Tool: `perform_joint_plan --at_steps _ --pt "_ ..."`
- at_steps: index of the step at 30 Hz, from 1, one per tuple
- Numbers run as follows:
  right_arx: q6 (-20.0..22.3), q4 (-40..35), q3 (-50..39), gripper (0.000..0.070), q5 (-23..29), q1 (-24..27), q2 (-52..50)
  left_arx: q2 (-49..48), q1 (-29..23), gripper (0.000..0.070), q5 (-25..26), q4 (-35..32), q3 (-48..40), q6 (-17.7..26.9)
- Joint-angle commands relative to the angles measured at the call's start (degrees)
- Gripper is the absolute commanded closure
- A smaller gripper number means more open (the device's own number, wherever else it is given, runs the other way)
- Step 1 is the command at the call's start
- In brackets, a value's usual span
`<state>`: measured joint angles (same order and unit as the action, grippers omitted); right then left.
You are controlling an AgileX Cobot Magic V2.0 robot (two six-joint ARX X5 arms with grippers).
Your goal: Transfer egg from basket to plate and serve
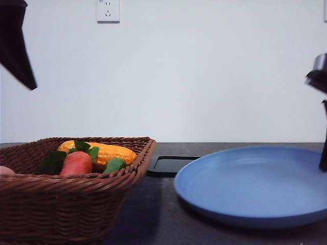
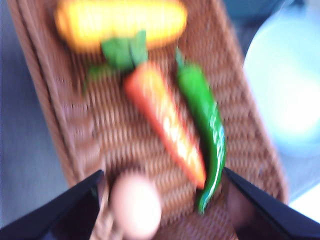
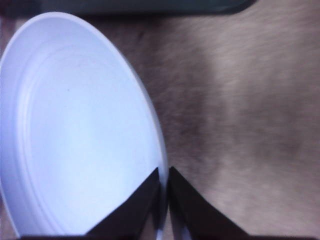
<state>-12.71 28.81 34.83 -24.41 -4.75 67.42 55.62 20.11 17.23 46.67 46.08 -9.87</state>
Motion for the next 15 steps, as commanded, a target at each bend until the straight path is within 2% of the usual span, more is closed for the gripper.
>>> perform_joint_plan --at_steps 1,6,15 --pt "-0.26 0.31 0.66 0.07 0.25 0.76 -1.78 0.55 1.49 0.0222 -2.95 1.74 2.24 0.2" --pt "-0.35 1.34 0.66 0.07 0.58 2.97 -7.5 0.61 7.58 0.0222 -12.47 7.81 5.67 -1.2" --pt "-0.81 1.3 0.68 0.07 0.86 5.41 -13.35 4.81 16.84 0.0223 -16.11 8.7 6.98 -8.16"
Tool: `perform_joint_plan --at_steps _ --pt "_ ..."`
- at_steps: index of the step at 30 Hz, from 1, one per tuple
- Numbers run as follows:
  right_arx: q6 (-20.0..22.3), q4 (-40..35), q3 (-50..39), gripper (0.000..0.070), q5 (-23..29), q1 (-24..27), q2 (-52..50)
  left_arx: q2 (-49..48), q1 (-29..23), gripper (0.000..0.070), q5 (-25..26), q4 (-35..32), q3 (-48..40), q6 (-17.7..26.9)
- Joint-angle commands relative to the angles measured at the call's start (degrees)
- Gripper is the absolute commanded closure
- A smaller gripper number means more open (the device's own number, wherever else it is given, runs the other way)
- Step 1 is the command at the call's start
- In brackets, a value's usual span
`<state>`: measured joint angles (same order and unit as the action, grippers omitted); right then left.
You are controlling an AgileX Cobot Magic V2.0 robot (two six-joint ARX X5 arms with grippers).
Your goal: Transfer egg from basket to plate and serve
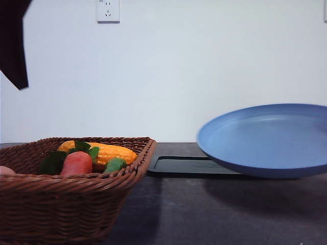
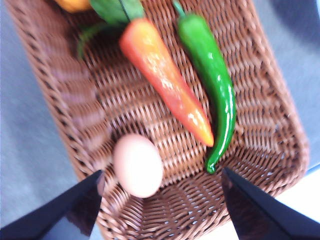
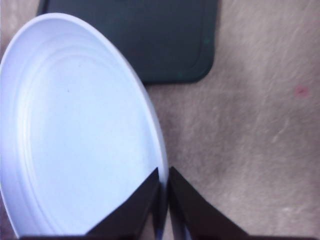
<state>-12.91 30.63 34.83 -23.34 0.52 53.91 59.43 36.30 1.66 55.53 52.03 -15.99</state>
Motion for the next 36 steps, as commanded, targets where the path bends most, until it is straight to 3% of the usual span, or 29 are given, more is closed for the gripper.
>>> perform_joint_plan --at_steps 1,9,28,36 --pt "-0.61 -0.51 0.68 0.07 -0.21 0.25 -0.12 2.09 1.44 0.0223 -1.33 -0.21 1.03 -2.42" --pt "-0.59 -0.24 0.68 0.07 -0.21 0.43 -0.85 11.42 5.06 0.0223 -5.62 -0.37 1.03 -4.23" --pt "-0.57 -0.37 0.68 0.07 -0.21 0.43 -0.85 23.95 5.35 0.0229 -5.8 -1.97 1.03 -4.25" --pt "-0.57 -0.35 0.68 0.07 -0.21 0.43 -0.85 25.04 5.35 0.0367 -5.78 -1.65 1.03 -4.26"
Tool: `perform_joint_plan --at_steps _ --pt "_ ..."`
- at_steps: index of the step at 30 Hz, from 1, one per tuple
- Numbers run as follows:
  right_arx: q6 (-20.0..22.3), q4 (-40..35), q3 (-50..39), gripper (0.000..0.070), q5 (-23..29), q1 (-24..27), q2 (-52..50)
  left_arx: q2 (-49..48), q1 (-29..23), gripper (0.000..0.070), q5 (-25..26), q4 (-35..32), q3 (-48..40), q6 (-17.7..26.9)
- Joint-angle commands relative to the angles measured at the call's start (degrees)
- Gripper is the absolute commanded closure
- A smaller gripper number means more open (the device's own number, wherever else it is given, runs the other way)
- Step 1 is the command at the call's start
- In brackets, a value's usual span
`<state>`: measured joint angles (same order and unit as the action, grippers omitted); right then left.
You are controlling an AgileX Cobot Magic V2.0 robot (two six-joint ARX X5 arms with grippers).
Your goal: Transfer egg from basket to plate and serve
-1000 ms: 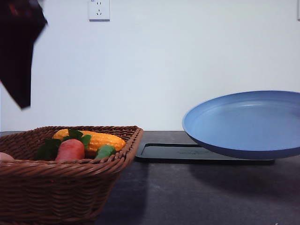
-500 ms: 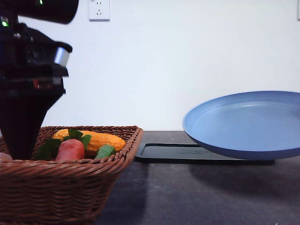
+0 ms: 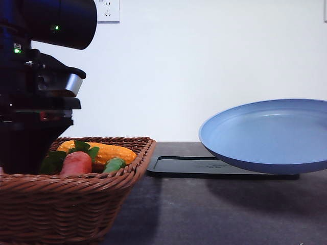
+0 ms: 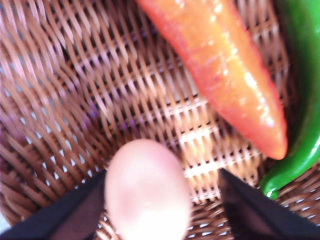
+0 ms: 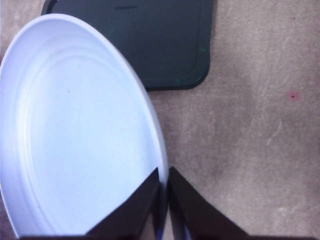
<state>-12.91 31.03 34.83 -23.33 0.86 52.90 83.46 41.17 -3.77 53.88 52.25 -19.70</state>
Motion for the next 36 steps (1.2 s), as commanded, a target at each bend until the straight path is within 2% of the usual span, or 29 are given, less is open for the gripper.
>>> perform_joint_plan --at_steps 1,13,23,27,30,36 --pt "-0.57 -0.74 0.68 0.07 -0.22 0.09 0.15 1.01 0.48 0.0385 -0.35 0.18 0.81 -0.53" --pt "-0.57 -0.74 0.68 0.07 -0.56 0.07 0.15 0.97 0.48 0.0547 -0.4 0.11 0.87 0.8" --pt "-1.37 -0.27 0.68 0.07 -0.92 0.01 0.17 -3.27 0.62 0.055 -3.21 0.5 7.63 2.32" --pt "-2.32 0.56 0.68 0.07 -3.79 -0.63 0.2 -5.41 1.67 0.055 -3.07 -0.44 13.6 2.32" --pt "-3.68 0.8 0.68 0.07 -5.55 -1.96 0.2 -5.62 3.3 0.055 -1.41 -2.78 18.12 2.44" --pt "-5.82 0.87 0.68 0.07 -8.05 -5.95 0.22 -5.48 8.85 0.055 4.35 -14.75 20.2 4.8"
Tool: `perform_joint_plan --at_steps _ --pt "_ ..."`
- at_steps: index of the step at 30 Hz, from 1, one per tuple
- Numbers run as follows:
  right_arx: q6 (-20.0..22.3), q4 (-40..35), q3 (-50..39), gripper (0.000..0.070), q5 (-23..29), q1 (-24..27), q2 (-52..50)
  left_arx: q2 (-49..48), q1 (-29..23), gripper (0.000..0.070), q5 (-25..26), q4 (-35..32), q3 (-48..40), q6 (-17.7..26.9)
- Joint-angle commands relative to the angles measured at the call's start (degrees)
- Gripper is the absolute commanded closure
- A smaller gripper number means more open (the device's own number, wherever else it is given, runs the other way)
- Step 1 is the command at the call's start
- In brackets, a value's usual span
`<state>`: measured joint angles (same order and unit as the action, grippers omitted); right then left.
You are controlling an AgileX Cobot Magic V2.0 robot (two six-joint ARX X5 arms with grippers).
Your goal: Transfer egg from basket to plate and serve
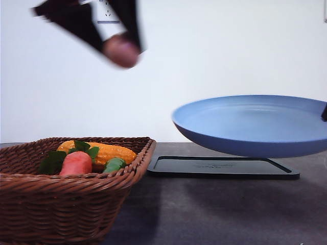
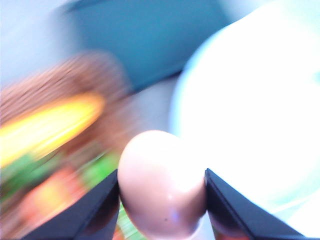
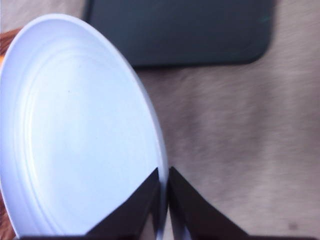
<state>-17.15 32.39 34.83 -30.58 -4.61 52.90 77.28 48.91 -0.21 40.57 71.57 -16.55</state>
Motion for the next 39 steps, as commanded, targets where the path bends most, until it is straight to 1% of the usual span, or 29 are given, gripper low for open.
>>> perform_joint_plan --at_steps 1,5,11,17,20,25,29,35,36,39 --pt "-1.91 -0.42 0.68 0.07 -1.22 -1.22 0.22 1.0 2.24 0.055 1.01 -2.74 0.87 2.27" --pt "-2.57 0.16 0.68 0.07 -1.65 -4.07 0.22 3.08 6.4 0.055 1.12 -5.58 0.87 5.05" --pt "-3.61 1.65 0.68 0.07 -2.52 -7.23 0.22 7.82 9.38 0.055 1.07 -5.98 0.86 8.38" --pt "-3.64 3.83 0.68 0.07 -2.59 -8.41 0.22 12.49 9.63 0.0549 1.09 -5.87 0.87 10.08" --pt "-3.62 4.53 0.68 0.07 -2.69 -8.41 0.22 14.01 9.61 0.0549 1.07 -5.88 0.85 10.11" --pt "-3.62 5.08 0.68 0.07 -2.84 -8.41 0.22 14.55 9.61 0.0545 1.09 -5.99 0.86 10.15" --pt "-3.62 5.08 0.68 0.07 -4.29 -8.38 0.22 14.55 9.61 0.0537 1.07 -5.88 0.87 11.27" --pt "-3.62 4.91 0.68 0.07 -4.62 -8.38 0.22 14.55 9.61 0.0473 1.1 -6.07 0.87 11.38" --pt "-3.62 4.92 0.68 0.07 -4.62 -8.38 0.22 14.55 9.61 0.0453 1.1 -6.07 0.87 11.36" --pt "-3.6 4.95 0.68 0.07 -4.58 -8.38 0.22 14.55 9.61 0.0351 1.07 -6.14 0.87 11.09"
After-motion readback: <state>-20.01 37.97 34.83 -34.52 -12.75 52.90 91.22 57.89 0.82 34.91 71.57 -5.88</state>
